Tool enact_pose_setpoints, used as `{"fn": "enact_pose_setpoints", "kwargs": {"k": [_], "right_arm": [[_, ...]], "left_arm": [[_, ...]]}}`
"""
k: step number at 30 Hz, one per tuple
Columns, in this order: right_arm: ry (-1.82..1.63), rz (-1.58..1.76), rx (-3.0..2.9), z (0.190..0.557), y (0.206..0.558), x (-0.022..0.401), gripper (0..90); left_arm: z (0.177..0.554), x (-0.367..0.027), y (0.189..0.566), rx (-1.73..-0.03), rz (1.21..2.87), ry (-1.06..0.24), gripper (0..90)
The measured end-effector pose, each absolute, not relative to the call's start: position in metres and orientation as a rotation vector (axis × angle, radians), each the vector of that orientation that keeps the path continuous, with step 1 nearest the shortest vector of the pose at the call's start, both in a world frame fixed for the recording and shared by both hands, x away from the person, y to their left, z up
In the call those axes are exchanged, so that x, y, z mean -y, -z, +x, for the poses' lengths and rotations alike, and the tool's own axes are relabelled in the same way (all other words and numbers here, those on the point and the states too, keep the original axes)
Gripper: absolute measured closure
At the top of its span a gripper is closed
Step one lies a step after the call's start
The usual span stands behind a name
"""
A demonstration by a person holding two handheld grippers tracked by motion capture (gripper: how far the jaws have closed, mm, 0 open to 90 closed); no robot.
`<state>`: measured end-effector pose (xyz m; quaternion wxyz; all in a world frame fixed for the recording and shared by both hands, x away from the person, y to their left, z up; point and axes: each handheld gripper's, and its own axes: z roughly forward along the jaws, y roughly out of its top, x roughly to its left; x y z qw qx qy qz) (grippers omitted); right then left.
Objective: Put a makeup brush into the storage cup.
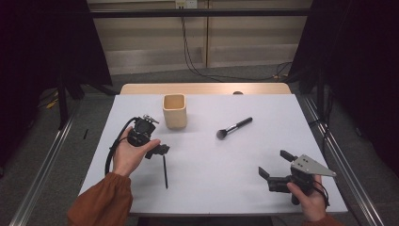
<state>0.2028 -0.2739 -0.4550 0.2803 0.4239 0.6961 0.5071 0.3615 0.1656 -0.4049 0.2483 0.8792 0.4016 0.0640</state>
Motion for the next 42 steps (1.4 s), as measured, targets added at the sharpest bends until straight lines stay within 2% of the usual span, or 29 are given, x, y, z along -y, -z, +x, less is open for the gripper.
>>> {"fn": "enact_pose_setpoints", "kwargs": {"k": [7, 12, 15, 20, 32, 41, 42], "right_arm": [[-1.351, 1.131, -1.873, 0.203, 0.455, 0.274, 0.0], [-1.351, 1.127, -1.873, 0.203, 0.455, 0.274, 0.0], [-1.352, 1.129, -1.874, 0.203, 0.455, 0.274, 0.0], [-1.352, 1.127, -1.877, 0.203, 0.455, 0.273, 0.0], [-1.347, 1.124, -1.88, 0.203, 0.456, 0.273, 0.0], [-1.345, 1.123, -1.883, 0.203, 0.456, 0.273, 0.0], [-1.343, 1.121, -1.886, 0.203, 0.456, 0.272, 0.0]], "left_arm": [[0.364, -0.157, 0.412, -1.11, 2.471, -0.125, 8.7], [0.367, -0.155, 0.417, -1.151, 2.505, -0.15, 8.6], [0.367, -0.152, 0.422, -1.152, 2.543, -0.108, 8.7], [0.368, -0.144, 0.43, -1.169, 2.621, -0.11, 8.7], [0.369, -0.136, 0.442, -1.256, 2.67, -0.06, 9.1], [0.369, -0.133, 0.447, -1.291, 2.664, 0.002, 19.0], [0.369, -0.133, 0.448, -1.296, 2.674, -0.005, 22.2]]}}
